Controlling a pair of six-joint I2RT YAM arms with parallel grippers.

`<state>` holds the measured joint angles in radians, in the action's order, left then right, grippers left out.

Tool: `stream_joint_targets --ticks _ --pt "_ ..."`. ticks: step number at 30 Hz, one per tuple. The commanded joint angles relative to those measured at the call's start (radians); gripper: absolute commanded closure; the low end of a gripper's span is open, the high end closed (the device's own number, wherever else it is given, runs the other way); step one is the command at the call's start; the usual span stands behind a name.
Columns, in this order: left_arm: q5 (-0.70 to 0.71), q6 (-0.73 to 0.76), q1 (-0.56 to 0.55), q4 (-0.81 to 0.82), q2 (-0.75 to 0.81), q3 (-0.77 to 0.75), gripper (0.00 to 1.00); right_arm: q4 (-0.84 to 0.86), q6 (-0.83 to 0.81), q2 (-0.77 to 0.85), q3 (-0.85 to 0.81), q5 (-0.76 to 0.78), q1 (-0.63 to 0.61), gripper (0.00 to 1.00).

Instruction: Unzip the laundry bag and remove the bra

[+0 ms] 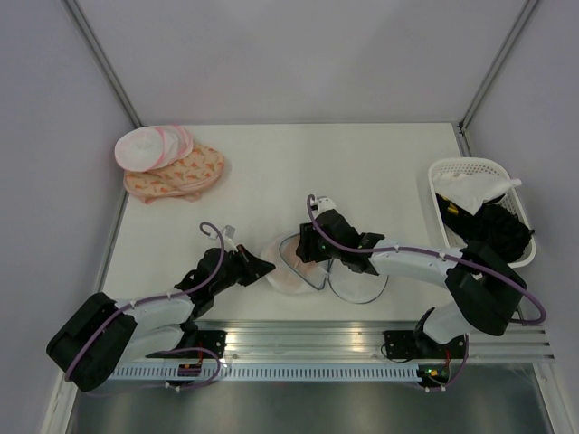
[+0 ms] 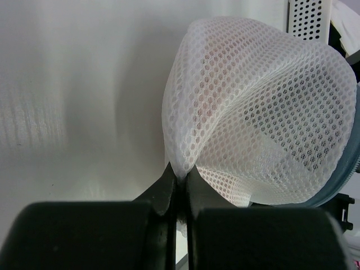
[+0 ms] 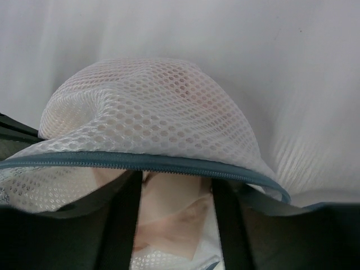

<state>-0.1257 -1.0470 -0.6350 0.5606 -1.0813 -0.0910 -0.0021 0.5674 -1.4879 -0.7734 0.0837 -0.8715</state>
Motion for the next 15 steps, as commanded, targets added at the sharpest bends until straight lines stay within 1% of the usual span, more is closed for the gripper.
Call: stream_joint_targets --ticks 1,3,4,6,7,12,15 --pt "-0.032 -0.031 0.003 0.096 -0.014 0.008 0.98 0.094 -0.023 -0.012 0.017 -0.035 0.008 0.48" --pt "-0.032 -0.033 0.003 0.097 -0.017 0.008 0.98 0.103 -0.026 -0.008 0.023 -0.062 0.011 0.63" --pt "-0.032 -0.033 0.003 0.097 -0.02 0.008 0.98 0.105 -0.026 -0.002 0.023 -0.073 0.011 0.77" --pt "-0.031 -0.036 0.003 0.097 -0.028 0.007 0.98 0.1 -0.027 0.012 0.028 -0.076 0.011 0.88" --pt "-0.032 -0.036 0.003 0.099 -0.029 0.005 0.98 0.097 -0.032 0.027 0.028 -0.076 0.009 0.93" --pt "-0.035 -0.038 0.003 0.116 -0.051 0.004 0.98 0.065 -0.041 0.067 0.031 -0.061 0.011 0.93" --pt "-0.041 -0.042 0.003 0.131 -0.063 0.0 0.98 0.065 -0.043 0.045 0.025 -0.062 0.011 0.93"
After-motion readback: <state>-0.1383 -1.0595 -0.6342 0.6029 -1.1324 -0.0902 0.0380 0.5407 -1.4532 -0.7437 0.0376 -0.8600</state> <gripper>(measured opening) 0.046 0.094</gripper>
